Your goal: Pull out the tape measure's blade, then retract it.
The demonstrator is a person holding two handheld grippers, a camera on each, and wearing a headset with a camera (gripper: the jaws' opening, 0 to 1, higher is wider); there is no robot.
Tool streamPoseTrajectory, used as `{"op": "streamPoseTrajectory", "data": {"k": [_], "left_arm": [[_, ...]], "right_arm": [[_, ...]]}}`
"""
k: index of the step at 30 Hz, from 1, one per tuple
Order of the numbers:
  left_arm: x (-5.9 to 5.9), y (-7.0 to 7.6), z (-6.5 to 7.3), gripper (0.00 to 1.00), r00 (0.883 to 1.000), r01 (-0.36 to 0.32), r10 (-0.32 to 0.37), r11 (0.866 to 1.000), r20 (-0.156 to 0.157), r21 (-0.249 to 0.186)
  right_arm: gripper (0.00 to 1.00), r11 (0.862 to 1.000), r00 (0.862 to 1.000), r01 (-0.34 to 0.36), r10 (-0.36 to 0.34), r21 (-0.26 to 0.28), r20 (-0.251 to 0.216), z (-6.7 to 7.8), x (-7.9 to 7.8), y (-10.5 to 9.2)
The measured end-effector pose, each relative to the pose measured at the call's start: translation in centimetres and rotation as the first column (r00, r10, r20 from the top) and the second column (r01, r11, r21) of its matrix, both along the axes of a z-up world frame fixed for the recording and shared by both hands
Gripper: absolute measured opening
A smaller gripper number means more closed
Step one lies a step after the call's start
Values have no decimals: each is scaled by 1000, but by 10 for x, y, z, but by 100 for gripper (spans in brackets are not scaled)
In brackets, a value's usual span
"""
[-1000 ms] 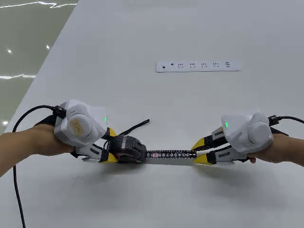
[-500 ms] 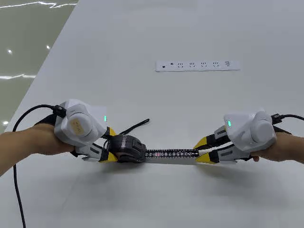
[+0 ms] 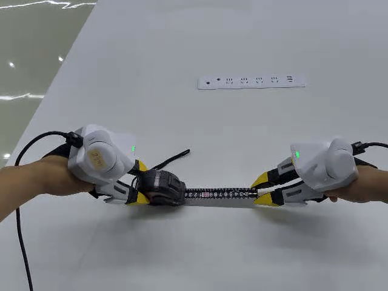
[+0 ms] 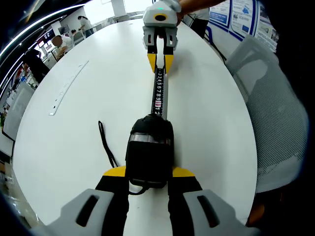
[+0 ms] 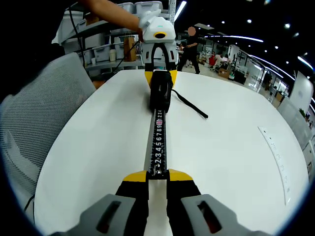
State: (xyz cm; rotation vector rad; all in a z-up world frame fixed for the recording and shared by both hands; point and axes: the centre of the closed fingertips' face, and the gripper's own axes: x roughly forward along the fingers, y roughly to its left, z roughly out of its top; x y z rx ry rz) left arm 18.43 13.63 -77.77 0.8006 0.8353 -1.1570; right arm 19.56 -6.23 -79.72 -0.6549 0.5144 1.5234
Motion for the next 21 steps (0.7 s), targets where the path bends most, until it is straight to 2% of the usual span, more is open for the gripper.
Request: {"op": "streamPoseTrajectory", "data": {"k": [21], "left_arm": [[-1, -1, 1, 25, 1000, -2, 2, 1000, 1, 2]], "right_arm": [[12, 1000, 1000, 2, -2, -8, 5, 3, 2, -12]]}}
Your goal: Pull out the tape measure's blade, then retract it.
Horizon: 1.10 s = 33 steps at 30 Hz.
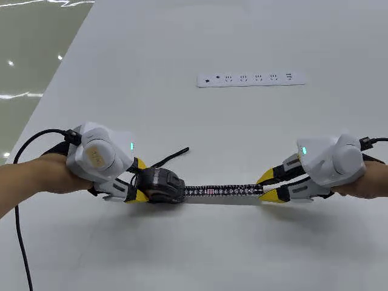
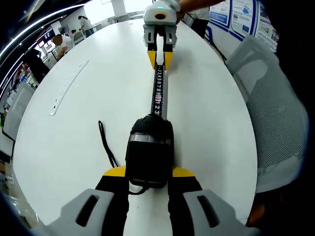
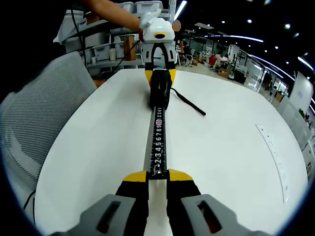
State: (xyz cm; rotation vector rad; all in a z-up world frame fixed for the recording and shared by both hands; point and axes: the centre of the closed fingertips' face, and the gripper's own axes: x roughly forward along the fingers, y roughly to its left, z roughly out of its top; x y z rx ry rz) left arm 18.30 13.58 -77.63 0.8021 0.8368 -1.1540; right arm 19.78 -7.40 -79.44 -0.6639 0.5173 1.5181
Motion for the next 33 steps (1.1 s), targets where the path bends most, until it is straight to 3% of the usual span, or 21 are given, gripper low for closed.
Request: {"op": "streamPoseTrajectory", "data": {"k": [33], "left_arm": [[1, 0, -2, 25, 1000, 0, 0, 1000, -3, 6]], "right_arm": [[12, 1000, 1000, 1, -1, -9, 1, -1, 1, -13]]}}
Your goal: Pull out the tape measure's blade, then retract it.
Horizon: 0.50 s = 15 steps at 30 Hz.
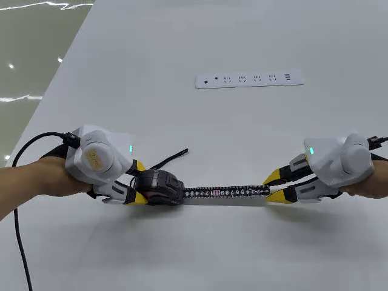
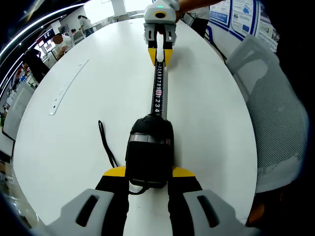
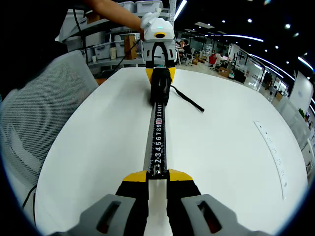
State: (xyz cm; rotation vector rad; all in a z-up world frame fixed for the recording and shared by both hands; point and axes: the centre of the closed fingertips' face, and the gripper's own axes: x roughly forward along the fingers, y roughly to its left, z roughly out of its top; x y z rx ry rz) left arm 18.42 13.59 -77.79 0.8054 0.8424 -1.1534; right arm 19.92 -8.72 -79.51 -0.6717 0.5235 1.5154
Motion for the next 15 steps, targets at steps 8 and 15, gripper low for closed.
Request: {"op": "streamPoseTrajectory", "data": {"k": [8, 15], "left_arm": [[0, 0, 0, 25, 1000, 1, -1, 1000, 0, 1], [-1, -1, 1, 25, 1000, 1, -1, 1000, 0, 3]], "right_arm": [[12, 1000, 1000, 1, -1, -3, -3, -1, -1, -2], [12, 1000, 1000, 3, -3, -9, -4, 0, -2, -5]]}}
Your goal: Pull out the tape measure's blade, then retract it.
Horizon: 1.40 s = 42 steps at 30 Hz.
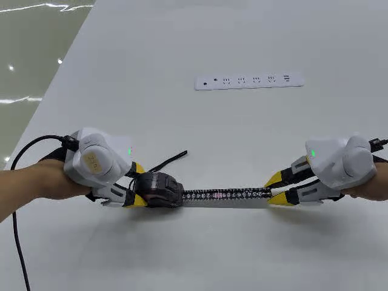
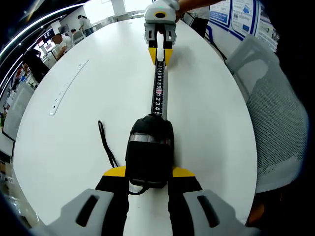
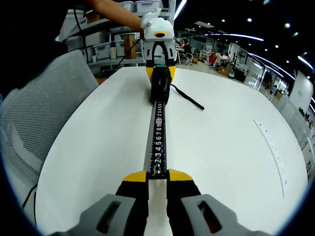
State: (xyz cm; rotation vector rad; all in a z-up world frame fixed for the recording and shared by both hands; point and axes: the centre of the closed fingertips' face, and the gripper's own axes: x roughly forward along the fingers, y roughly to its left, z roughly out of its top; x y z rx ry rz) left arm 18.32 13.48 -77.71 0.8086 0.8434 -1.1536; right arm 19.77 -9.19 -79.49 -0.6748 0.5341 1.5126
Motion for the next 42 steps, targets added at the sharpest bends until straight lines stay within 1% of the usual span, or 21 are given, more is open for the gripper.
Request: {"op": "streamPoseTrajectory", "data": {"k": [11, 15, 19, 23, 31, 33, 39, 42], "left_arm": [[0, 1, -1, 25, 1000, -1, 1, 1000, -1, 1], [0, 1, -1, 25, 1000, 0, 0, 1000, -1, 2], [0, 0, 0, 25, 1000, 0, 0, 1000, -1, 5], [0, 0, 0, 25, 1000, 2, -2, 1000, -1, 8], [0, -1, 0, 25, 1000, 4, -4, 1000, -2, 9], [0, -1, 0, 25, 1000, 3, -3, 1000, -2, 10], [0, 0, 0, 25, 1000, 4, -4, 1000, -3, 11], [0, 0, 0, 25, 1000, 4, -4, 1000, -3, 11]], "right_arm": [[12, 1000, 1000, 1, -1, -6, 1, 0, 0, -5], [12, 1000, 1000, 5, -5, -6, -1, -3, 2, -8], [12, 1000, 1000, 8, -8, -5, -3, 0, -1, -9], [12, 1000, 1000, 11, -11, -2, -9, -3, 1, -11], [12, 1000, 1000, 18, -18, 3, -17, -1, -1, -13], [12, 1000, 1000, 21, -21, 5, -19, -3, 1, -15], [12, 1000, 1000, 22, -22, 2, -20, -1, -2, -17], [12, 1000, 1000, 22, -22, 1, -20, -2, -1, -18]]}}
